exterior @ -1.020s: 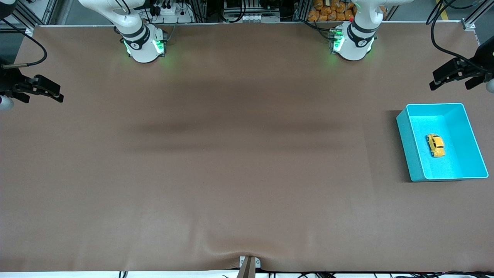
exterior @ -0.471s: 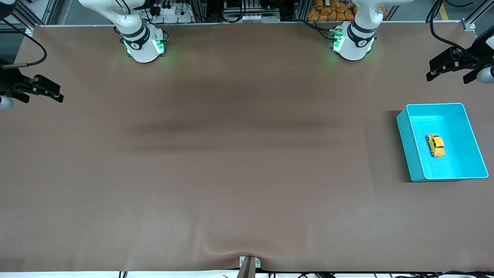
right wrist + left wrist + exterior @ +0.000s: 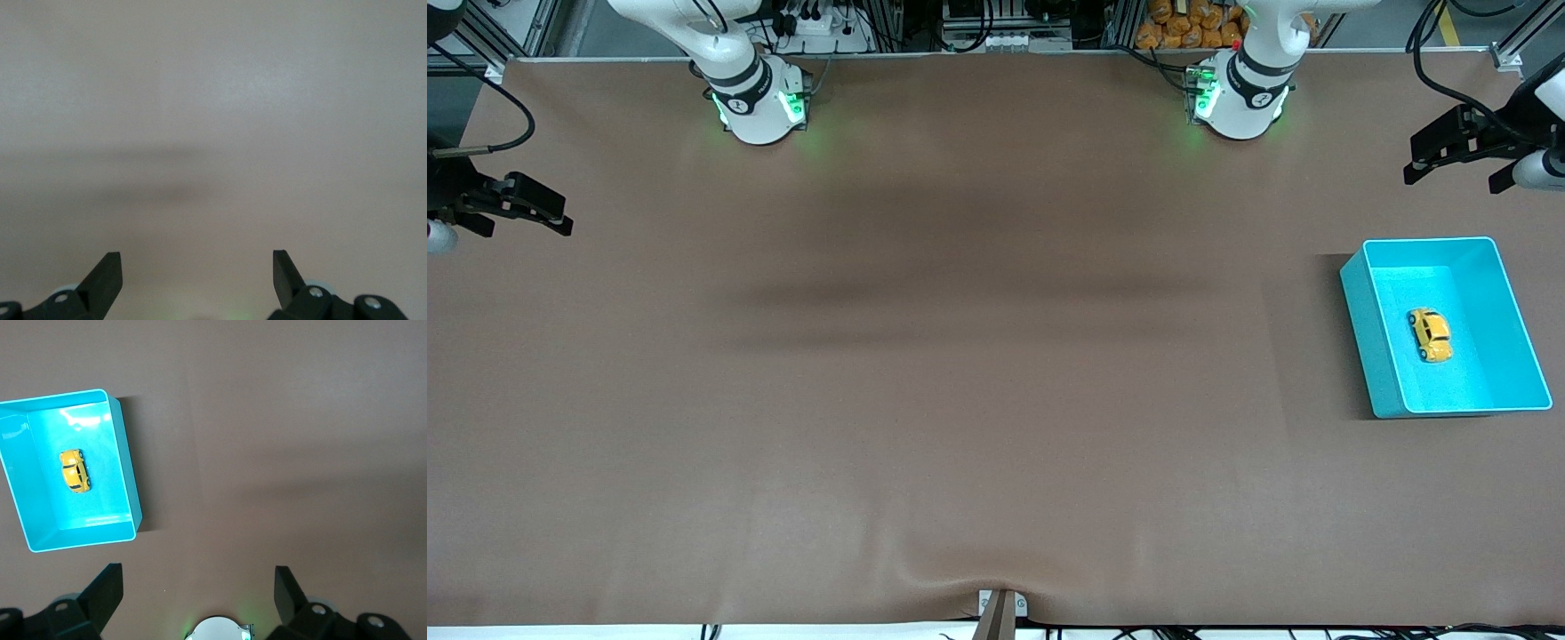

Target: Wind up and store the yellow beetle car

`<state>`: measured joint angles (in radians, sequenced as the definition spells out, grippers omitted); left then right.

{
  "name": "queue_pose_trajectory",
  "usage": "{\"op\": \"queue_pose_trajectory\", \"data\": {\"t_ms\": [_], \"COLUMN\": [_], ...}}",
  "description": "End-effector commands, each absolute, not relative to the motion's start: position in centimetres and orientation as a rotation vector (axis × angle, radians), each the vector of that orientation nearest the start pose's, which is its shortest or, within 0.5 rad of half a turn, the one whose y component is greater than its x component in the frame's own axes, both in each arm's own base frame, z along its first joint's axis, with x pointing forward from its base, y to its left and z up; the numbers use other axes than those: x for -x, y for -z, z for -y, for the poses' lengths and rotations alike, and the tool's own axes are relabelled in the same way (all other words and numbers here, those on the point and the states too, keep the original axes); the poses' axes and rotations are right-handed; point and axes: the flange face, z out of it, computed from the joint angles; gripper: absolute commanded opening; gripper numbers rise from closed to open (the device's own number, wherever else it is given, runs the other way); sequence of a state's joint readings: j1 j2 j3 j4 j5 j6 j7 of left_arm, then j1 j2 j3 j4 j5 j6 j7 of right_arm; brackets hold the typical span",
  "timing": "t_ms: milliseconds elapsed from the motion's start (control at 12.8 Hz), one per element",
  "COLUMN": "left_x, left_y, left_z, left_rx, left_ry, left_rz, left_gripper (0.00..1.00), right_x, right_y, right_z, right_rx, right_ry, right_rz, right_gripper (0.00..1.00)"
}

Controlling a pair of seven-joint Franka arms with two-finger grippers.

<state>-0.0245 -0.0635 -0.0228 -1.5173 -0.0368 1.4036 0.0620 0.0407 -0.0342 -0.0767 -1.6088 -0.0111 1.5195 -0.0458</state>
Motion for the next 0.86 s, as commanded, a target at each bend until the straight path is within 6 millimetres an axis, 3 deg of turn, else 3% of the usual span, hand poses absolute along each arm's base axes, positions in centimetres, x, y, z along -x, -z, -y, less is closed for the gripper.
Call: {"op": "queue_pose_trajectory", "data": {"t_ms": [0,784], "left_x": [-51.04,-51.38], "left_y": [-67.62,-67.31], "left_z": [3.04,3.36], "left_rx": [3.170,3.183], "left_ry": [-0.082,-0.080], "left_rz": [-0.214,-0.198], "left_gripper": [1.00,1.00], "right_x": [-53.70,-53.78], "right_y": [-62.63,-62.57], "right_z": [2.29,2.31], "right_rx": [3.165,3.167], "right_ry": [-0.082,-0.079], "right_rz": [-0.004,-0.006], "right_gripper": [1.00,1.00]}}
